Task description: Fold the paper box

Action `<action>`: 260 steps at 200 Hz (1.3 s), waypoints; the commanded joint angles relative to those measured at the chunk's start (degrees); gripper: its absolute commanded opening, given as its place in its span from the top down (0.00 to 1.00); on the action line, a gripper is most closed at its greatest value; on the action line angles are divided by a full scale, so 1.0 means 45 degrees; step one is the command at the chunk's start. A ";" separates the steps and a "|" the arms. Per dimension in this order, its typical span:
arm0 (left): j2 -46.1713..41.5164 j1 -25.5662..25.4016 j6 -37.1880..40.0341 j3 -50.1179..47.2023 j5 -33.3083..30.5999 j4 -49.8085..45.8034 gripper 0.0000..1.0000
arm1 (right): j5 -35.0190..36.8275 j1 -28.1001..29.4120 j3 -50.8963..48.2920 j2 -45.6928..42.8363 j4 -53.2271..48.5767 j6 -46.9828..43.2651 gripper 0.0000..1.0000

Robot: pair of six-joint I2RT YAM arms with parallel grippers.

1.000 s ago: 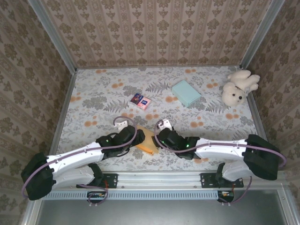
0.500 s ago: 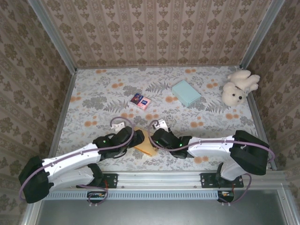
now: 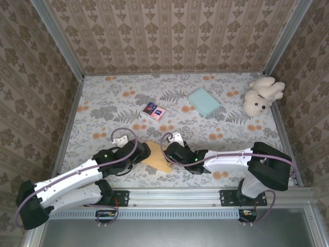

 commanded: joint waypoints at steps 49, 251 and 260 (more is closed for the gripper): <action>-0.1393 0.0145 0.1208 -0.2789 -0.0090 0.3403 0.00 | 0.1085 0.0128 0.0261 0.1085 -0.0160 -0.0100 0.35; 0.2759 -0.0399 -0.0303 -0.3854 -0.0765 0.7512 0.24 | -0.0065 -0.0519 -0.0702 -0.0611 -0.0655 0.3075 0.32; 0.2779 -0.0458 -0.0413 -0.3864 -0.0866 0.7589 0.24 | -0.0131 -0.0519 -0.0920 -0.0588 -0.0437 0.3149 0.32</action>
